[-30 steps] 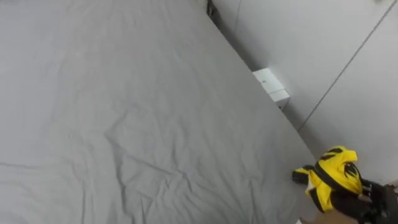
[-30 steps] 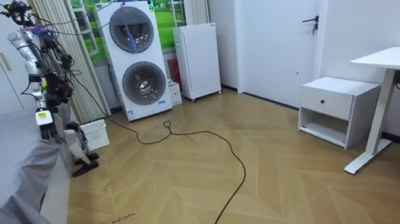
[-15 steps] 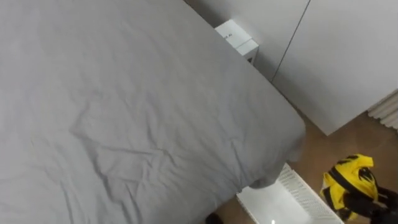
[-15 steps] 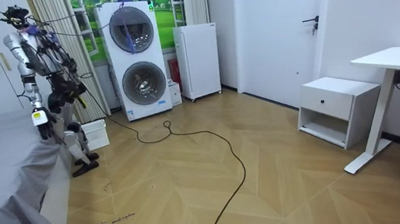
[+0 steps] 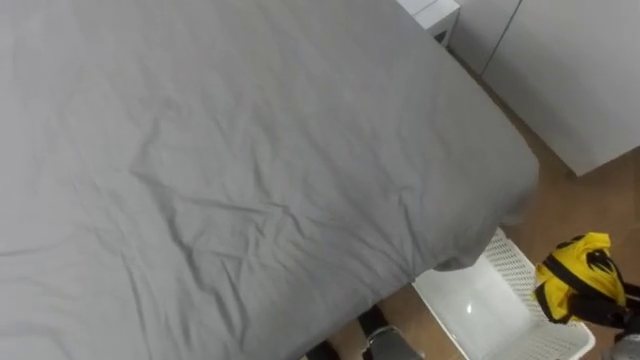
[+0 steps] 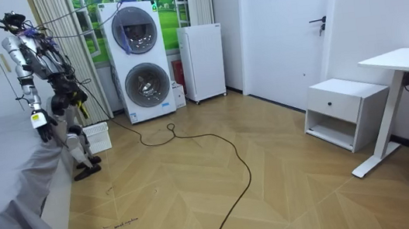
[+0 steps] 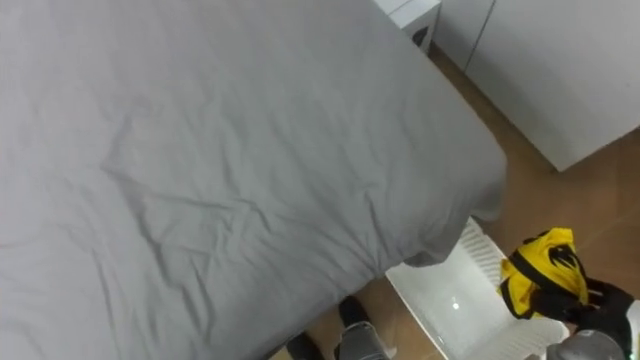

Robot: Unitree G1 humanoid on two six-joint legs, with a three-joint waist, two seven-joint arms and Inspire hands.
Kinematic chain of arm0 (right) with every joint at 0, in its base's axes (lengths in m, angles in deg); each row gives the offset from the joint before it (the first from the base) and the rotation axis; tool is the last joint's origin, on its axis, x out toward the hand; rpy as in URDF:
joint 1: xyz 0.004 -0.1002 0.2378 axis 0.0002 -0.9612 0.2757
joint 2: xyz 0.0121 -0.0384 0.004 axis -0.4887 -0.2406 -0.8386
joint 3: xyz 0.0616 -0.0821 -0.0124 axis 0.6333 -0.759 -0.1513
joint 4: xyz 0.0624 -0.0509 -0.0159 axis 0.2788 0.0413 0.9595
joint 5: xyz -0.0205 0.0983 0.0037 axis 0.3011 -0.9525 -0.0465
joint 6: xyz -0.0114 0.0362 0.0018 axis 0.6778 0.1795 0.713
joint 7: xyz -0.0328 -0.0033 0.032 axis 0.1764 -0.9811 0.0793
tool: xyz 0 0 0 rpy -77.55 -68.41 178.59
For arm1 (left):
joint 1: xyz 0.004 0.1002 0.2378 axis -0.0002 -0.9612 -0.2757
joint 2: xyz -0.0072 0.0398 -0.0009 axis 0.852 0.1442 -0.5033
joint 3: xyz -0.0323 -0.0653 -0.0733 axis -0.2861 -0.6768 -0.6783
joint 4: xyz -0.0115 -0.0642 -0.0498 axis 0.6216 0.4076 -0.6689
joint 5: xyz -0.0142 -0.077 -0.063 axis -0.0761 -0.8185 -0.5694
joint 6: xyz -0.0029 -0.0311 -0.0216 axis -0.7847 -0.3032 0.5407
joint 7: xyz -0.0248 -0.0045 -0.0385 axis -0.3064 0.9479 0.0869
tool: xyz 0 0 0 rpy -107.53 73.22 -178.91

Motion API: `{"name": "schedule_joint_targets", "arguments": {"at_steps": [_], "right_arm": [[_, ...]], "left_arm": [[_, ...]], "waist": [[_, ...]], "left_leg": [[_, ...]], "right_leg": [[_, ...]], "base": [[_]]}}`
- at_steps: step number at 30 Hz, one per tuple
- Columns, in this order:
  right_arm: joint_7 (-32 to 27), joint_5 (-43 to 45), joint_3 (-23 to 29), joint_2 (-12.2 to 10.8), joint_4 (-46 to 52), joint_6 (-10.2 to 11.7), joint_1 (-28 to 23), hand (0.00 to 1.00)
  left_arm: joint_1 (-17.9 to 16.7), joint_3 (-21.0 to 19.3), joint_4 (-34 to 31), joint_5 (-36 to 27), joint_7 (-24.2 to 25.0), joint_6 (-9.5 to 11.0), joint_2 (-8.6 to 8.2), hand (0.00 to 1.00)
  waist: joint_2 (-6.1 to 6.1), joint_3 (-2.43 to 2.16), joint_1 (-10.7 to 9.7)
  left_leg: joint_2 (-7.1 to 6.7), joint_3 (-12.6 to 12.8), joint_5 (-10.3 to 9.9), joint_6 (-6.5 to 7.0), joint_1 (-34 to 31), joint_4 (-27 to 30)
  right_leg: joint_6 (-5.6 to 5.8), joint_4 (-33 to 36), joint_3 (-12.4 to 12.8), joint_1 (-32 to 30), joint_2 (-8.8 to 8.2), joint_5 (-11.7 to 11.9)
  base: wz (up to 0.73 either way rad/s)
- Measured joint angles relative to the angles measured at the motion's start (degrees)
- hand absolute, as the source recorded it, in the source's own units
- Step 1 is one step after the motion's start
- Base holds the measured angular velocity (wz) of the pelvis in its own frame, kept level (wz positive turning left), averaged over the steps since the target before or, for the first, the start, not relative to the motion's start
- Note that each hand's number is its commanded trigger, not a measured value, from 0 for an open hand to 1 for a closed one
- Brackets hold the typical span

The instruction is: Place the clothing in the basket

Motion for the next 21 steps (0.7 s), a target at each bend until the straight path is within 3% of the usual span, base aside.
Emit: {"name": "schedule_joint_targets", "arguments": {"at_steps": [6, 9, 11, 16, 18, 19, 20, 21], "right_arm": [[0.5, -1.2, -3.4, 0.0, -3.2, 0.6, 2.1, 1.00], [0.6, -2.0, -4.2, 0.0, -4.6, 1.1, 2.1, 0.93], [0.6, -2.4, -4.2, 0.0, -5.4, 1.1, 2.0, 1.00], [0.6, -3.2, -5.0, -0.1, -7.6, 1.1, 1.5, 1.00], [0.7, -2.6, -5.0, -0.1, -8.2, 1.1, 1.7, 0.69], [0.7, -2.6, -5.0, -0.1, -8.2, 1.1, 1.7, 0.44], [0.7, -2.6, -5.1, -0.2, -8.3, 1.1, 1.7, 0.07], [0.8, -2.6, -5.1, -0.3, -8.3, 1.1, 1.7, 0.00]], "left_arm": [[0.6, 2.2, 0.0, -0.2, 0.0, 0.1, 0.39, 0.00], [1.1, 2.5, 0.0, -0.2, 0.0, 0.2, 0.58, 0.00], [1.5, 3.4, 0.0, -0.2, 0.0, 0.2, 0.67, 0.00], [2.2, 4.3, 0.5, -0.2, 0.0, 0.6, 0.94, 0.00], [2.7, 4.3, 1.2, -0.2, 0.0, 0.8, 1.03, 0.00], [2.8, 4.3, 1.4, -0.2, 0.0, 0.8, 1.07, 0.00], [2.8, 4.3, 1.6, -0.2, 0.0, 0.9, 1.10, 0.00], [3.0, 4.3, 1.9, -0.2, 0.0, 0.9, 1.22, 0.00]], "waist": [[0.08, 0.09, 0.9], [0.11, 0.11, 1.1], [0.04, 0.18, 1.7], [0.01, 0.25, 2.1], [-0.05, 0.31, 2.2], [-0.09, 0.34, 2.2], [-0.12, 0.36, 2.2], [-0.22, 0.43, 2.2]], "left_leg": [[-0.12, -0.9, 0.2, 0.18, 0.0, -0.2], [-0.44, -1.8, 0.3, 0.04, 0.0, -0.7], [-0.56, -1.8, 0.4, 0.01, 0.0, -1.0], [-1.04, -3.3, 0.4, -0.01, -0.2, -1.4], [-1.06, -3.7, 0.4, -0.02, -0.6, -1.3], [-1.07, -3.8, 0.4, -0.04, -0.6, -1.2], [-1.09, -3.8, 0.4, -0.04, -0.6, -1.2], [-1.15, -4.0, 0.4, -0.04, -0.6, -1.2]], "right_leg": [[-0.35, -0.4, -1.6, 0.3, -0.64, -0.3], [-0.51, -0.4, -2.6, 0.4, -1.07, -0.8], [-0.54, -0.4, -2.7, 0.3, -1.17, -0.9], [-0.72, -0.3, -4.1, 0.5, -1.77, -1.8], [-0.71, -0.5, -4.3, 0.3, -1.80, -1.9], [-0.74, -0.5, -4.5, 0.4, -1.89, -2.1], [-0.74, -0.5, -4.5, 0.4, -1.93, -2.2], [-0.74, -0.4, -4.5, 0.4, -1.97, -2.3]], "base": [[0.11], [0.17], [0.07], [0.15], [0.08], [0.04], [0.04], [0.04]]}}
